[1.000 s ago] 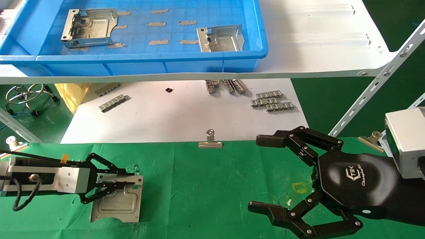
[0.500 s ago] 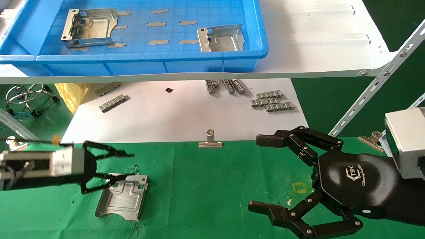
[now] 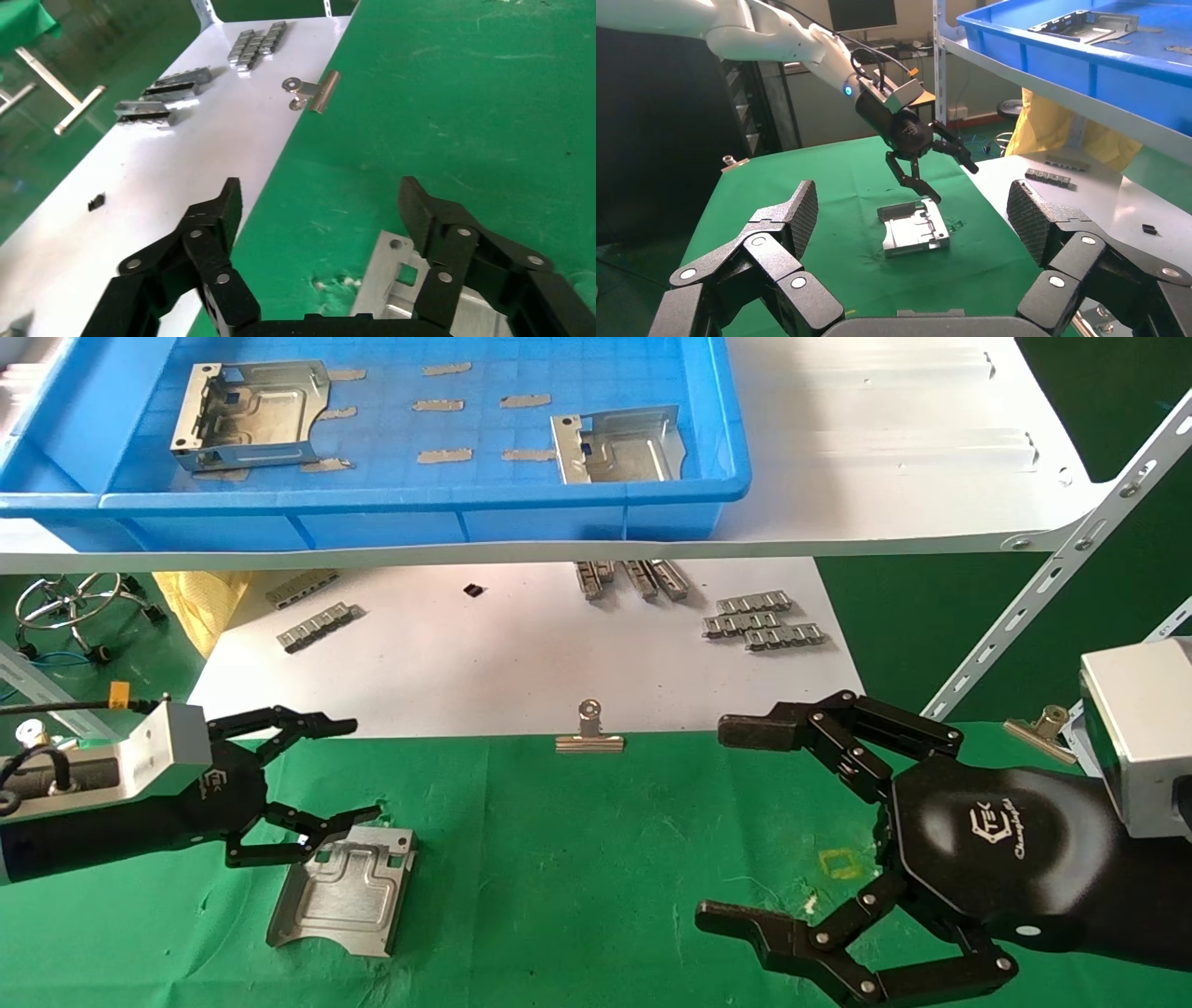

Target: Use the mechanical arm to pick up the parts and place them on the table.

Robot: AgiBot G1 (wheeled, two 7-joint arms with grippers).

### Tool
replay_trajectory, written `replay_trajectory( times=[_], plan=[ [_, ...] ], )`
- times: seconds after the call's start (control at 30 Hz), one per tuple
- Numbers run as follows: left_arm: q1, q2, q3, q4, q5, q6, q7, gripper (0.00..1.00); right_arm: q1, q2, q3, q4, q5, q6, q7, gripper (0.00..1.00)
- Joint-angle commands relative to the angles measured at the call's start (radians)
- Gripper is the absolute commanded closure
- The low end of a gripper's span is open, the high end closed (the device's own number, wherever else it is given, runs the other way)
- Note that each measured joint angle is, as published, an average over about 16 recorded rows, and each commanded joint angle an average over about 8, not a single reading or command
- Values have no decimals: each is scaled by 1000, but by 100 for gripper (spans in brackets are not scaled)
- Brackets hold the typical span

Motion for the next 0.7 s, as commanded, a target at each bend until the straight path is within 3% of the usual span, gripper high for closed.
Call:
replay_trajectory(
  times=[0.03, 0.7],
  plan=[
    [-6, 1, 3, 2, 5, 0, 9, 0, 0, 0, 0, 0, 0, 0, 0, 0],
    [138, -72, -141, -368, -59, -30, -261, 0, 0, 0, 0, 0, 0, 0, 0, 0]
  ],
)
